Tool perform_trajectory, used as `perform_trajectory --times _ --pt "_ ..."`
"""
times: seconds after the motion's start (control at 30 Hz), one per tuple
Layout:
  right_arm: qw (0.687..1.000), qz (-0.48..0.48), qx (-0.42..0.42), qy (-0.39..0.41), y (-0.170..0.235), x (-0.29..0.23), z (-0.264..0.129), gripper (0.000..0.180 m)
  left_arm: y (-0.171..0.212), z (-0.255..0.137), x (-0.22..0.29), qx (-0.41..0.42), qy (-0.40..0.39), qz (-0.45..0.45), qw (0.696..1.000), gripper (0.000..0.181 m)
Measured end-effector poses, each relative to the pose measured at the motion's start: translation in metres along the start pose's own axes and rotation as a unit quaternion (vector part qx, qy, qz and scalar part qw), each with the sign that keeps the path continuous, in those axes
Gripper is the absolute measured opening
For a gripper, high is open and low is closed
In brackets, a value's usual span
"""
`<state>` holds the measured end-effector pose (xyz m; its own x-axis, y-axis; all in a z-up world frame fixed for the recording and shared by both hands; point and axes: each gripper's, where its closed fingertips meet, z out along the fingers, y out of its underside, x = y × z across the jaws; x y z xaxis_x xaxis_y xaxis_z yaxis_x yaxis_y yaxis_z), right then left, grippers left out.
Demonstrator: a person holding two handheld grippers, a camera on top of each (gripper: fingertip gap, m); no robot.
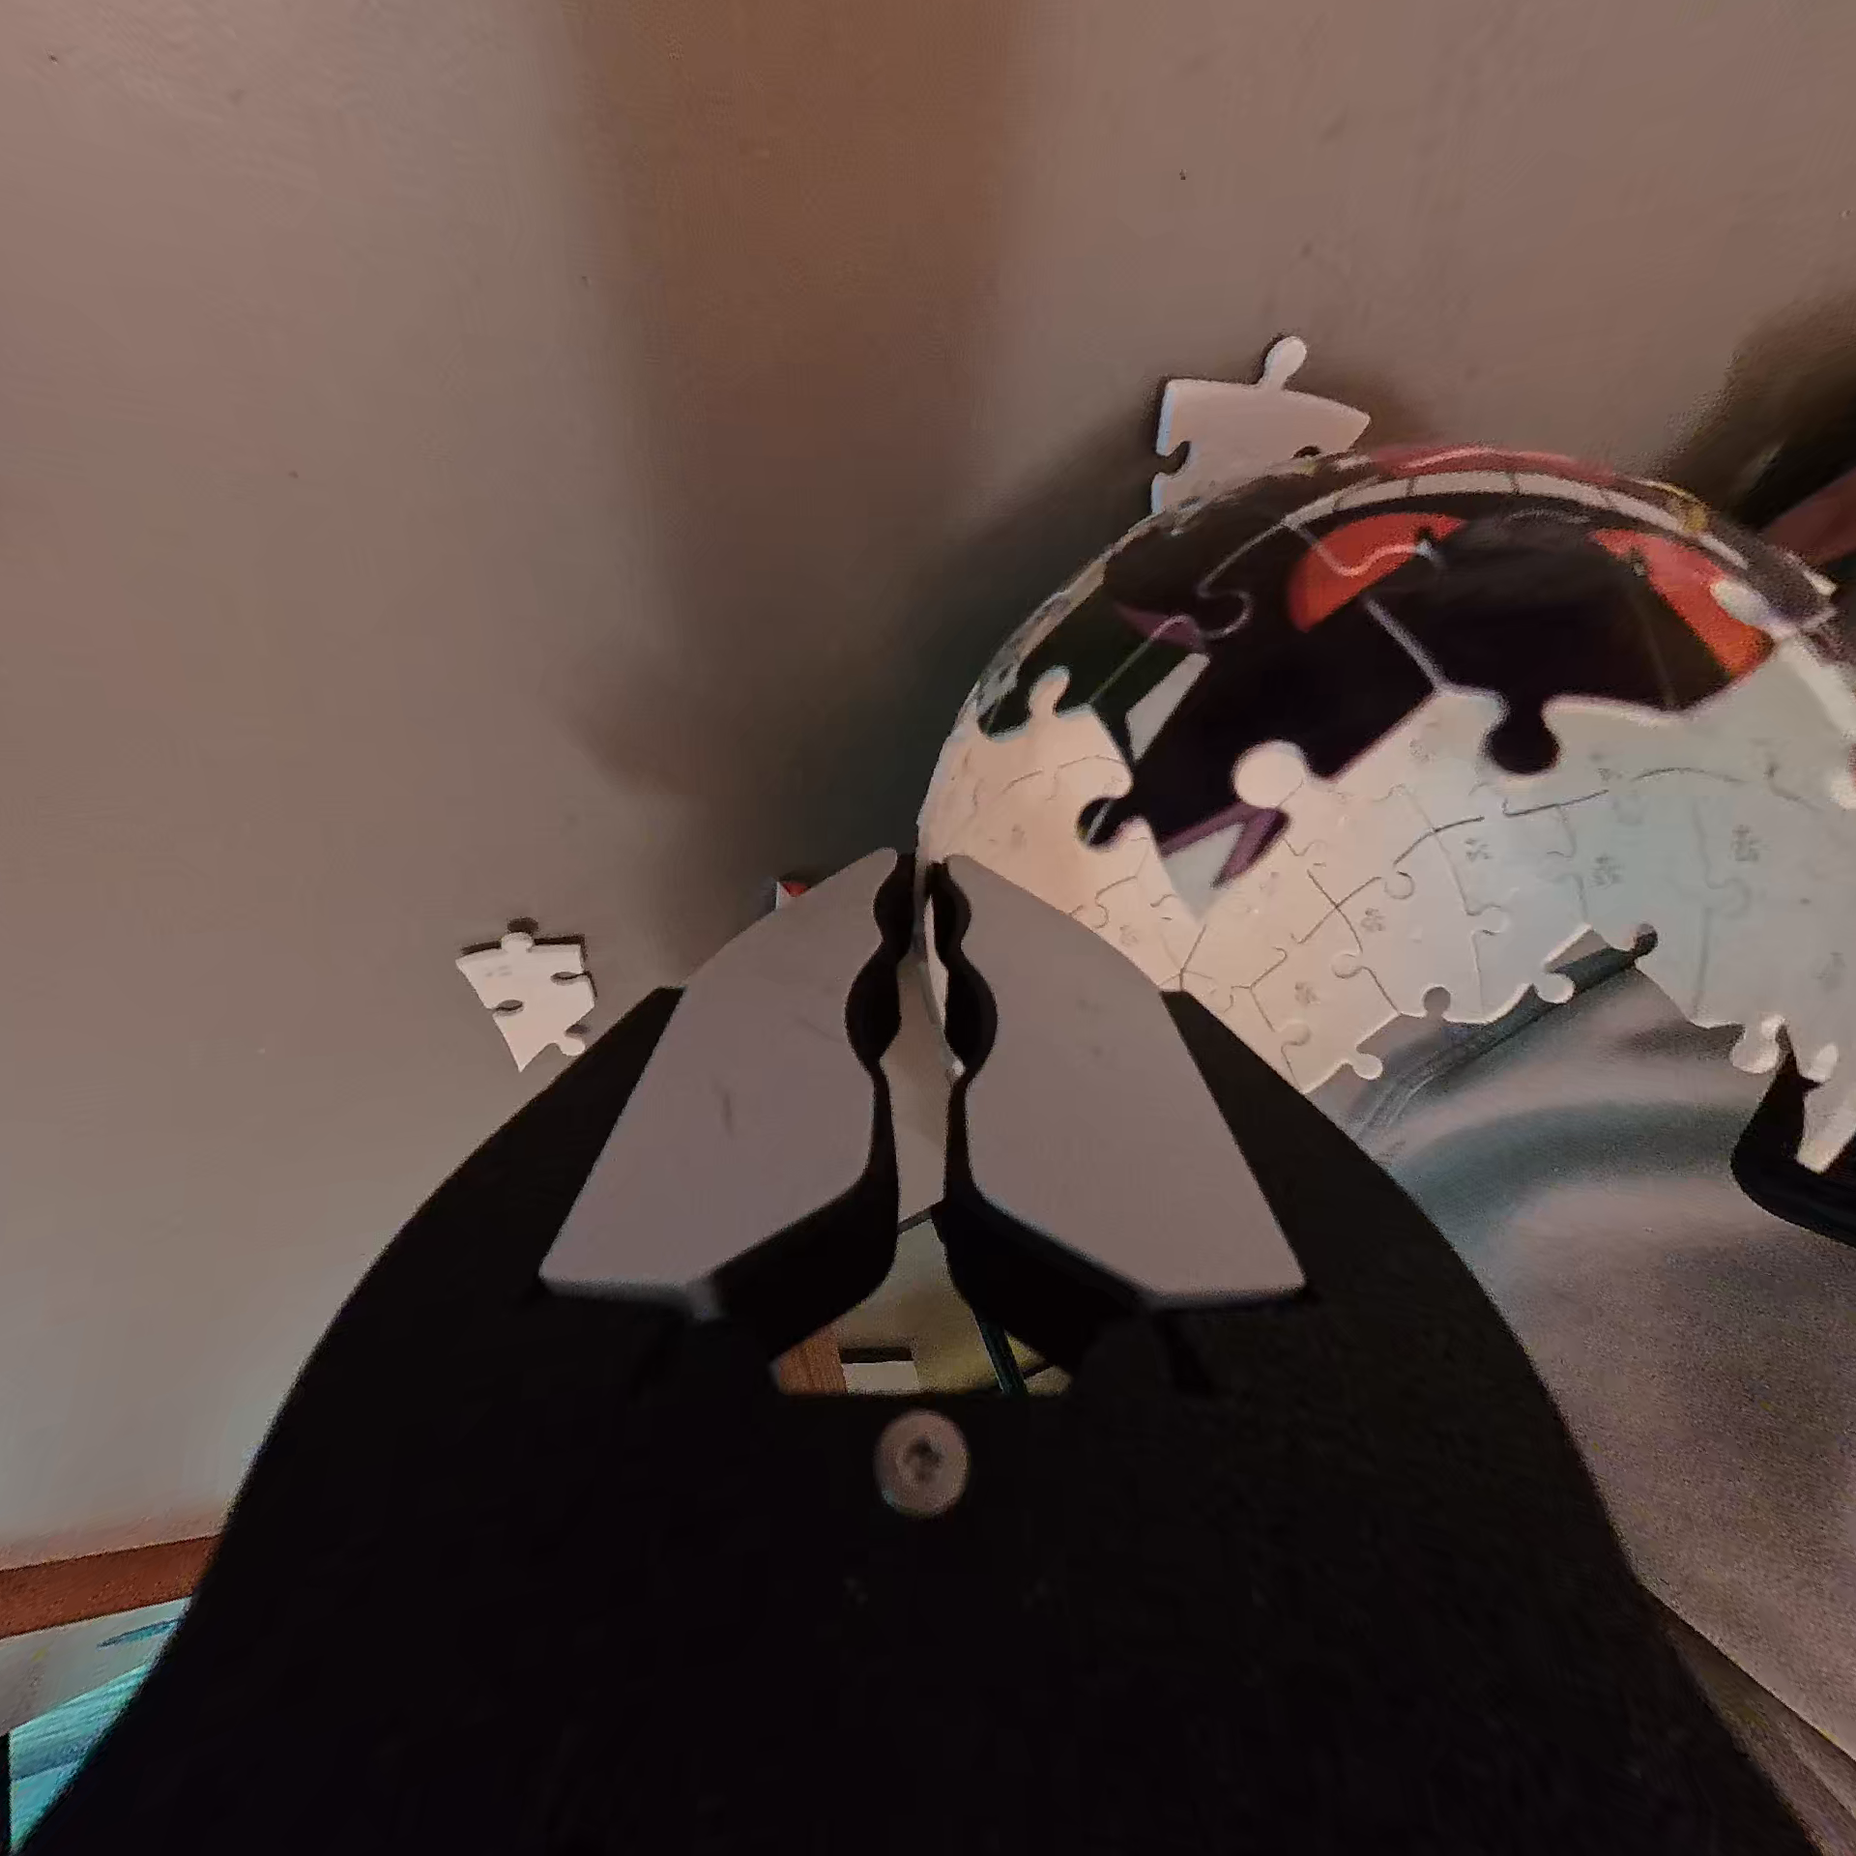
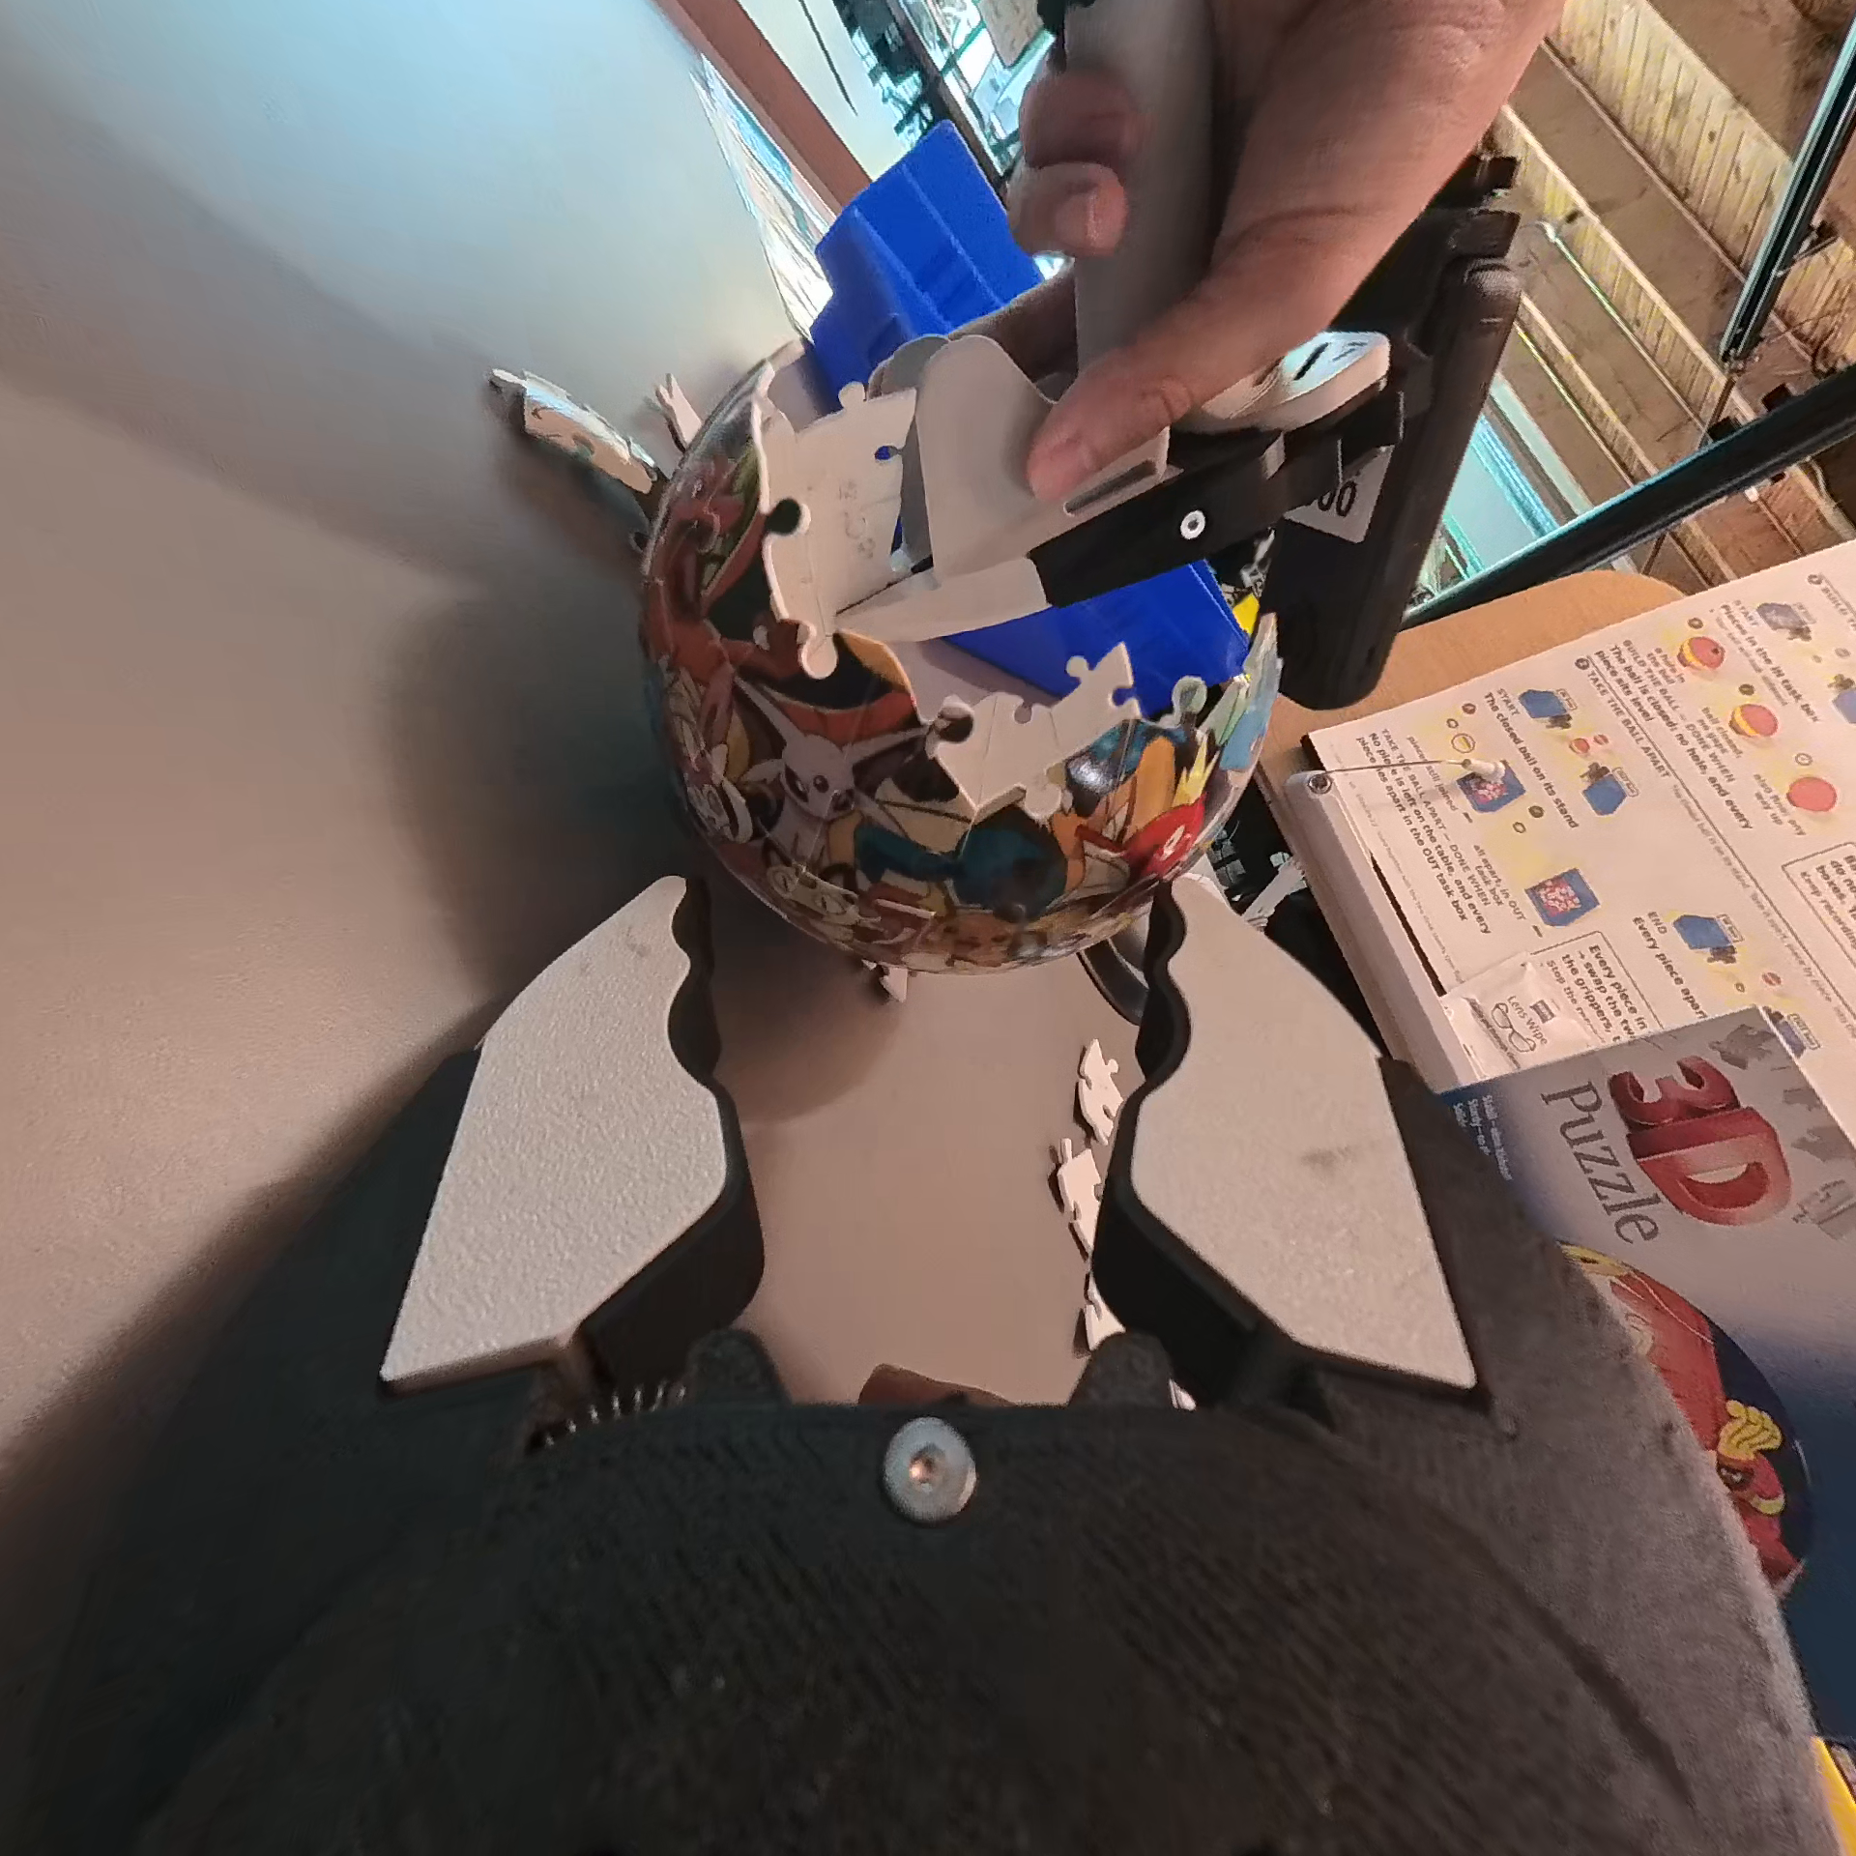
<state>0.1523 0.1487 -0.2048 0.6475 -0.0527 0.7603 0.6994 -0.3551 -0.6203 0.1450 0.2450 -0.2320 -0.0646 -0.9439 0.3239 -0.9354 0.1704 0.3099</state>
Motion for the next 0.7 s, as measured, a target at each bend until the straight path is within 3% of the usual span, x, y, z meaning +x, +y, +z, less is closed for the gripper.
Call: perform_trajectory --times 0.2,0.7 --pt "1.0 0.008 0.0 -0.003 0.001 0.0 0.0 0.08 -0.009 -0.007 0.001 0.032 0.002 -0.005 0.999 0.018" --pt "1.0 0.004 -0.001 -0.002 0.001 0.0 0.001 0.079 -0.003 -0.004 -0.003 0.006 -0.037 0.006 0.999 0.002"
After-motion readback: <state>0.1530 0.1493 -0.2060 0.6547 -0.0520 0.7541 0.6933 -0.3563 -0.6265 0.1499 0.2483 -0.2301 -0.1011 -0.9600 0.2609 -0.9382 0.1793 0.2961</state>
